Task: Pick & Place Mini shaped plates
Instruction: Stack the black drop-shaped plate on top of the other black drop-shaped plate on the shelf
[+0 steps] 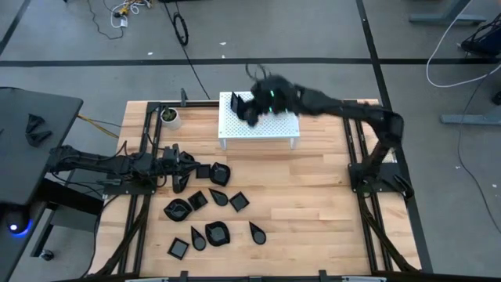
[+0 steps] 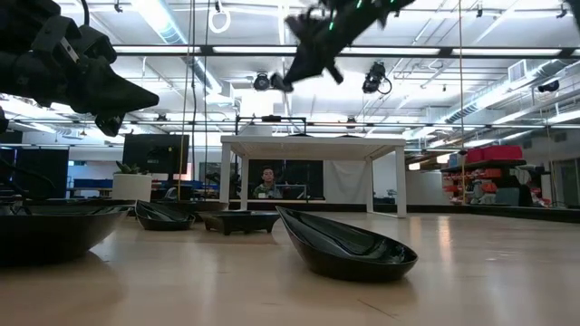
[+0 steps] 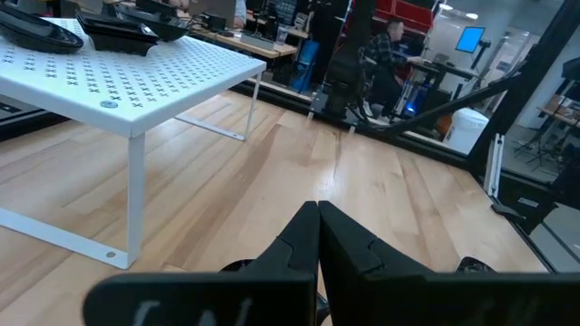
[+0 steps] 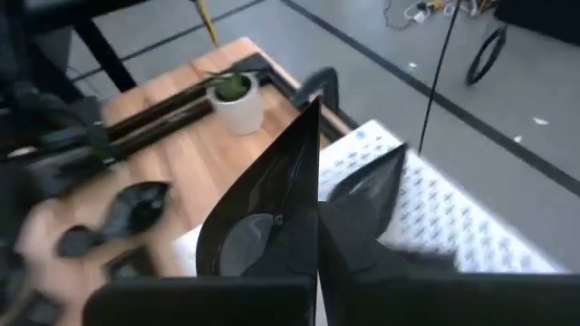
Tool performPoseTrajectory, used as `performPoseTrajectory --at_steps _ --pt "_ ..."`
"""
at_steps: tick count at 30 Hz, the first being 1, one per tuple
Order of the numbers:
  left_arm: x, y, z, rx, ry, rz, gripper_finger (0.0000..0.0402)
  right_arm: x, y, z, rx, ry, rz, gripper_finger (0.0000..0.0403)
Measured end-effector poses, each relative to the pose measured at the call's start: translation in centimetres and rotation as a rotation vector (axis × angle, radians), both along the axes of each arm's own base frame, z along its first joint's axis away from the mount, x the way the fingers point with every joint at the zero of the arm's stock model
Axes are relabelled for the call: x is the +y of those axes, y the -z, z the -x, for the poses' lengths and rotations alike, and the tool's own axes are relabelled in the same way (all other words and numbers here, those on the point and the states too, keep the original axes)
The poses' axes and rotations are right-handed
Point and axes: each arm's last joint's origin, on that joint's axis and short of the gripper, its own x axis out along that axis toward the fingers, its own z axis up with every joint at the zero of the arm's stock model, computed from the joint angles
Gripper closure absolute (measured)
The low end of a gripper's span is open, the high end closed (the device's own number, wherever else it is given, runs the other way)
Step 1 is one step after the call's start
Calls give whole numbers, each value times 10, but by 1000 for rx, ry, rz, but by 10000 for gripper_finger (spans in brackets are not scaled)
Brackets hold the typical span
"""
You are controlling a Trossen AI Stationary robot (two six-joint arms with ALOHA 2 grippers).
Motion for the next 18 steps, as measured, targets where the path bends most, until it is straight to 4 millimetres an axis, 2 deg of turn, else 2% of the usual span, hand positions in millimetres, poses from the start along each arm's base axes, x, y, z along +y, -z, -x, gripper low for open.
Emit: performPoseTrajectory --at_steps 3,8,12,18 --pt "0 0 0 -4 0 5 394 -36 17 -9 25 -23 -41 402" --pt "1 -1 0 -8 -14 2 394 -69 44 -17 51 11 -84 402" --pt "2 -2 0 -18 -52 -2 394 -79 50 -17 42 34 -82 399" --pt "4 -2 1 -11 -131 -52 394 -82 46 -20 -3 30 -46 397"
